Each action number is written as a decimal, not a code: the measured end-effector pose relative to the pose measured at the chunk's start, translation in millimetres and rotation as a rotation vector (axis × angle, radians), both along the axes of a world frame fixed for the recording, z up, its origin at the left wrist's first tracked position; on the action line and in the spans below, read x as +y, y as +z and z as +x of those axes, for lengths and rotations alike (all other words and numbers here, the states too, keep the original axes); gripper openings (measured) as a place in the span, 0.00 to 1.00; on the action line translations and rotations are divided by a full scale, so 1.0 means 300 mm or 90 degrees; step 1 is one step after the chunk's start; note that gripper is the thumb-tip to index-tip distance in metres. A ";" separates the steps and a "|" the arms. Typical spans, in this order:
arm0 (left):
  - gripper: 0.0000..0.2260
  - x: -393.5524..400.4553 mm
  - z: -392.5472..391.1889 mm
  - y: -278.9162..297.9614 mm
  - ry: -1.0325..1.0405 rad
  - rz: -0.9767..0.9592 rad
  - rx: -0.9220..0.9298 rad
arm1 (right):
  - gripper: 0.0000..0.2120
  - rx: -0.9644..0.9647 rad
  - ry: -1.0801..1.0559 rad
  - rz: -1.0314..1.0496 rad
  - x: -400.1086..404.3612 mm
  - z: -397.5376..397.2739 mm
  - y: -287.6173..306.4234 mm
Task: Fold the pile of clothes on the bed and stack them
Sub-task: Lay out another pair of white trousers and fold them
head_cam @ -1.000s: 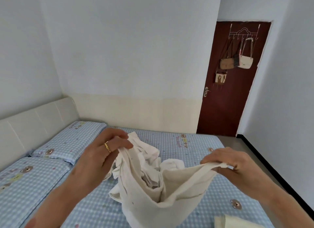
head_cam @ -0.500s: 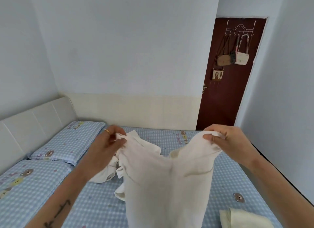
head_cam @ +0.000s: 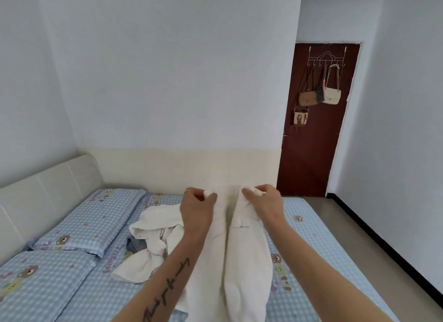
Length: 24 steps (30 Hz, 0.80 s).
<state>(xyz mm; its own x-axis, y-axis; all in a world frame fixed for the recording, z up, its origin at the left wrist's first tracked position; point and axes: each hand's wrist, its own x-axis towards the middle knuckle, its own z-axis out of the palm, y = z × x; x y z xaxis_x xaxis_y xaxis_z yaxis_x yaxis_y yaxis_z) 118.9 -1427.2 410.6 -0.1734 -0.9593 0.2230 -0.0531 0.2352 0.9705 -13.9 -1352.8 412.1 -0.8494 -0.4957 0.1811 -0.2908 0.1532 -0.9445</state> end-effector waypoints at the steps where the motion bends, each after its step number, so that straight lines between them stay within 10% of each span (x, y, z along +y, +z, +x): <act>1: 0.09 0.018 -0.022 -0.001 -0.027 0.020 0.020 | 0.16 -0.042 0.029 -0.025 -0.018 0.025 -0.005; 10: 0.02 0.033 -0.074 -0.009 -0.132 0.155 0.172 | 0.01 0.027 0.059 -0.081 -0.035 0.103 -0.055; 19: 0.13 0.046 -0.053 -0.030 -0.285 0.081 0.167 | 0.07 0.024 0.143 -0.103 0.020 0.093 -0.060; 24: 0.23 -0.102 0.016 -0.077 -0.237 -0.061 -0.025 | 0.06 -0.040 0.321 -0.153 0.094 0.030 -0.020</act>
<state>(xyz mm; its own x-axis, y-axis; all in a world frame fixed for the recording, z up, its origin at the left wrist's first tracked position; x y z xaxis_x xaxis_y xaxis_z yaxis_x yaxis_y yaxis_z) 123.7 -1457.9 387.5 -0.5156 -0.8045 0.2948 0.0165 0.3346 0.9422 -5.0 -1324.5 405.9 -0.5310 -0.7939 0.2961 -0.2143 -0.2123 -0.9534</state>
